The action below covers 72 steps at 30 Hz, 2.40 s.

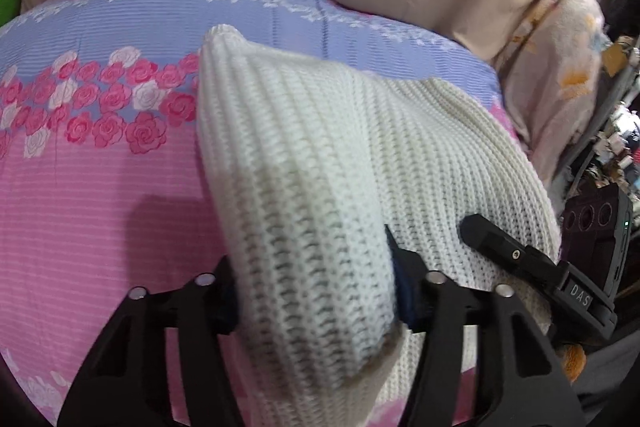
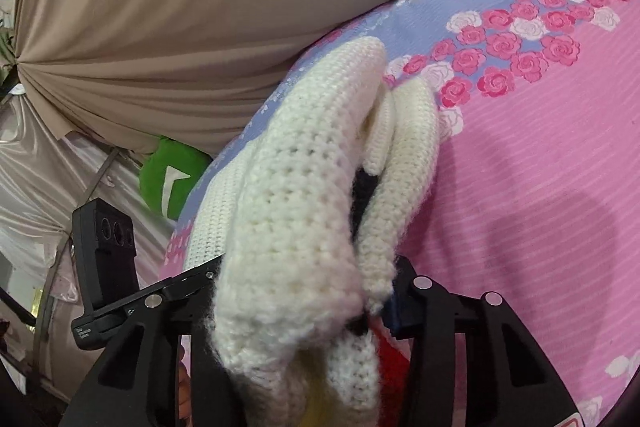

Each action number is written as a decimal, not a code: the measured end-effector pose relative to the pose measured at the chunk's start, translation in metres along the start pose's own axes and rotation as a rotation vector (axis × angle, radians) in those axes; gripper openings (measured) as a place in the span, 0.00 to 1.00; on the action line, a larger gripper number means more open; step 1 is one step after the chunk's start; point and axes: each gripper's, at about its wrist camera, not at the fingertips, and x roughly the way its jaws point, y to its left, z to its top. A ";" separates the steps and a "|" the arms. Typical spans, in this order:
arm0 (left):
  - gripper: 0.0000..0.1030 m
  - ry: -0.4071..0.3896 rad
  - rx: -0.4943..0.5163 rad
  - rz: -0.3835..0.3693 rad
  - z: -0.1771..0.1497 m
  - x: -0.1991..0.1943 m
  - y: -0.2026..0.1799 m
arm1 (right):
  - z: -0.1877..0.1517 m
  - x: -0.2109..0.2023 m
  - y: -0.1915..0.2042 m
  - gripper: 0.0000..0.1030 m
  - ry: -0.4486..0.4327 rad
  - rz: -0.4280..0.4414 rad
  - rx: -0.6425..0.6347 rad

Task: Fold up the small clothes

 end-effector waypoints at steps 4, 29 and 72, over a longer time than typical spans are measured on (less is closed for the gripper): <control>0.46 -0.018 0.044 -0.117 0.000 -0.030 -0.018 | -0.002 -0.047 0.042 0.43 -0.105 0.005 -0.106; 0.60 -0.267 -0.022 0.304 0.071 -0.083 0.151 | 0.040 0.129 0.080 0.54 -0.005 -0.108 -0.141; 0.95 -0.347 -0.031 0.644 -0.063 -0.052 0.090 | -0.084 0.098 0.110 0.85 -0.086 -0.539 -0.454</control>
